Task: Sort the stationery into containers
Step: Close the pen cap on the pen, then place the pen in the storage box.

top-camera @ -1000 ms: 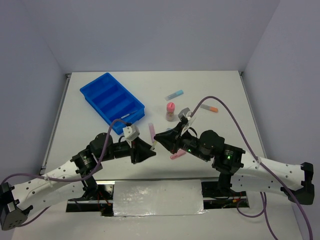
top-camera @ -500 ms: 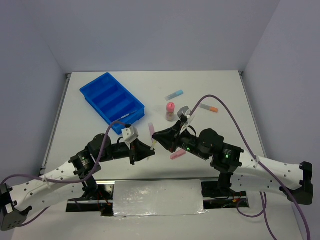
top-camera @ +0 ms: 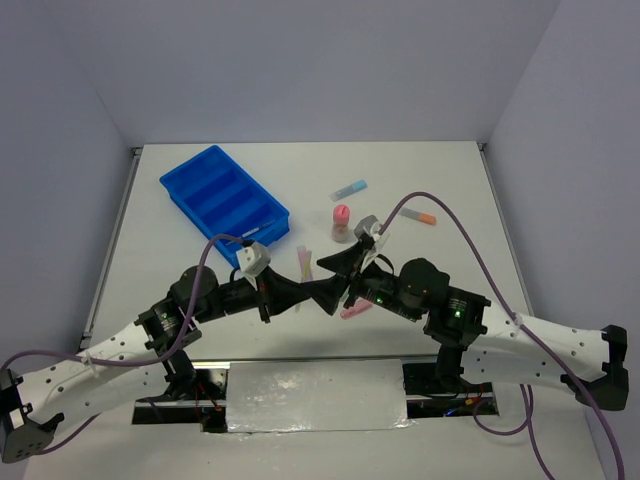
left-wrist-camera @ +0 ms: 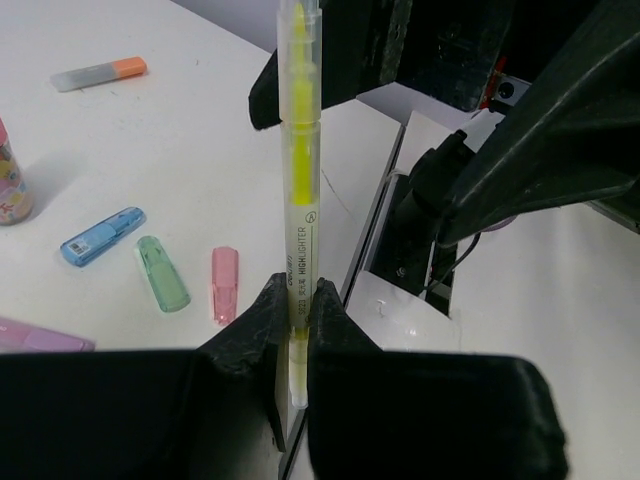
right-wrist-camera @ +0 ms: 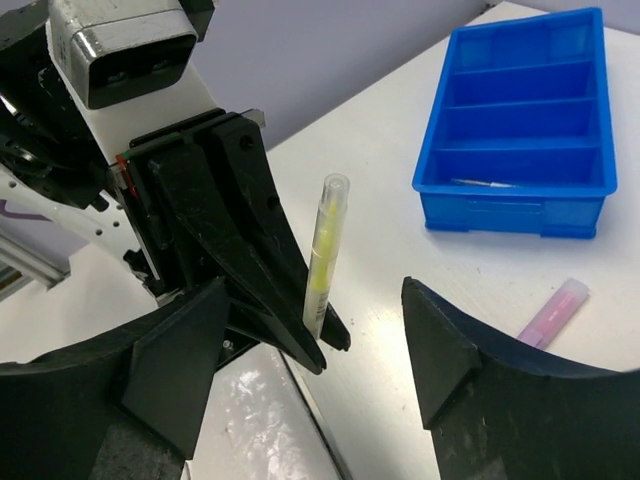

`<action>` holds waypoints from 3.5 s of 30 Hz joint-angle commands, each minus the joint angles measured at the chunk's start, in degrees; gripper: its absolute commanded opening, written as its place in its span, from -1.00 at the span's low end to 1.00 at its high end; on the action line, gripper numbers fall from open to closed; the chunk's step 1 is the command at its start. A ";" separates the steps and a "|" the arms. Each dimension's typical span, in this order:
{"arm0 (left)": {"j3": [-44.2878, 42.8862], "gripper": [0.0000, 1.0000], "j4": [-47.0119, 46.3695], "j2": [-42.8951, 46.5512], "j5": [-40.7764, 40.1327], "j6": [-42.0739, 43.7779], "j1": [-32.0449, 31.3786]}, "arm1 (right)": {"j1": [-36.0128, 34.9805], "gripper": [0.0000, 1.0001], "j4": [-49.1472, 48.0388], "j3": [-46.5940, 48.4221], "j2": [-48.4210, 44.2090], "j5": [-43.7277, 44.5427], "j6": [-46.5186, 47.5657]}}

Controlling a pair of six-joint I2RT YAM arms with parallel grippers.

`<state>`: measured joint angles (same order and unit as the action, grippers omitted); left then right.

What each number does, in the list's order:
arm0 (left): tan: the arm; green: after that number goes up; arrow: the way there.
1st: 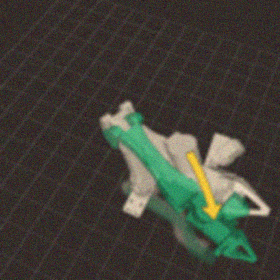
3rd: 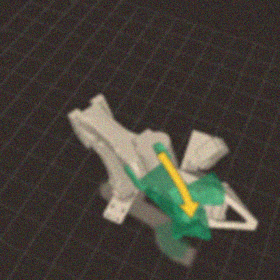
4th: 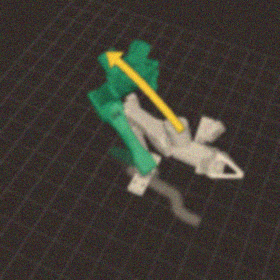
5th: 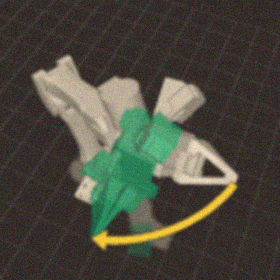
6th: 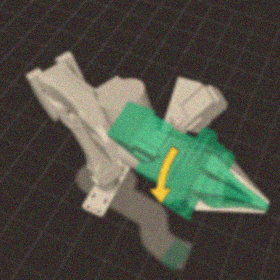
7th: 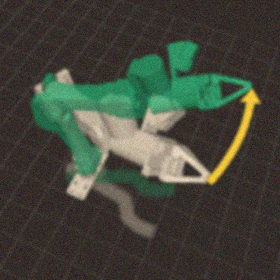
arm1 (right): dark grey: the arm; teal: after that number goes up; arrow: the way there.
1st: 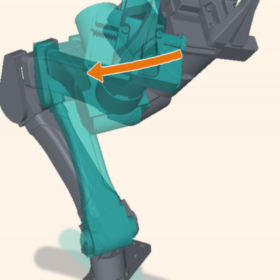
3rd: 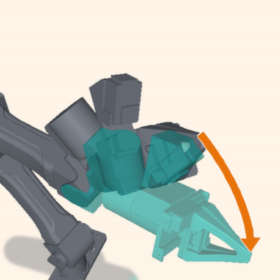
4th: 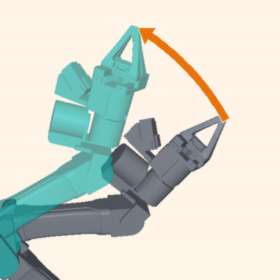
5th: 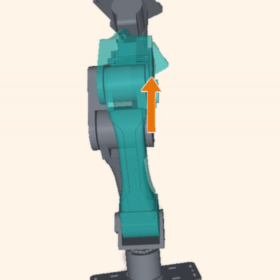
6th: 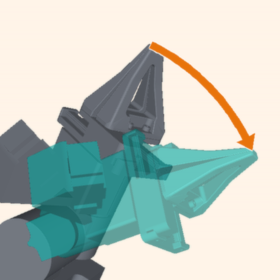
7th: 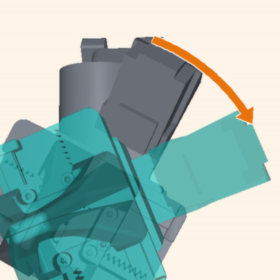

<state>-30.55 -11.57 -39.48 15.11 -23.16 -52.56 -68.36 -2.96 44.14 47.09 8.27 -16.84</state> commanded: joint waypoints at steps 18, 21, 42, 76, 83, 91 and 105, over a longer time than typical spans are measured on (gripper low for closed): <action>0.93 -1.00 -8.73 0.90 3.26 -3.91 0.09 | -0.02 0.34 -1.43 9.29 3.09 4.73 0.32; 0.93 -1.00 -8.82 1.25 3.26 -3.83 0.17 | 0.07 0.02 -1.26 9.82 4.41 5.96 0.40; -2.33 -1.00 -5.30 1.25 1.67 -1.54 0.08 | 0.51 -1.00 -3.19 4.65 6.00 4.56 -3.11; -15.25 -1.00 11.12 -8.49 -23.86 15.15 0.61 | 1.73 0.28 4.59 4.88 1.20 13.25 -7.25; -19.20 -1.00 17.81 -16.41 -34.37 32.02 3.50 | 2.09 0.40 19.91 16.60 -13.75 20.99 -2.32; -23.94 -1.00 12.01 -31.07 -16.62 43.80 24.68 | 2.26 0.41 25.28 7.64 -27.83 18.45 -7.06; -26.94 -0.61 14.39 -45.51 -9.48 42.93 32.87 | 2.18 0.41 21.86 1.56 -31.36 13.44 -6.19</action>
<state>-56.66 4.47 -85.45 3.62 19.35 -20.25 -66.32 21.87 46.33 15.25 23.44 -24.10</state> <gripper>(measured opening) 0.149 0.703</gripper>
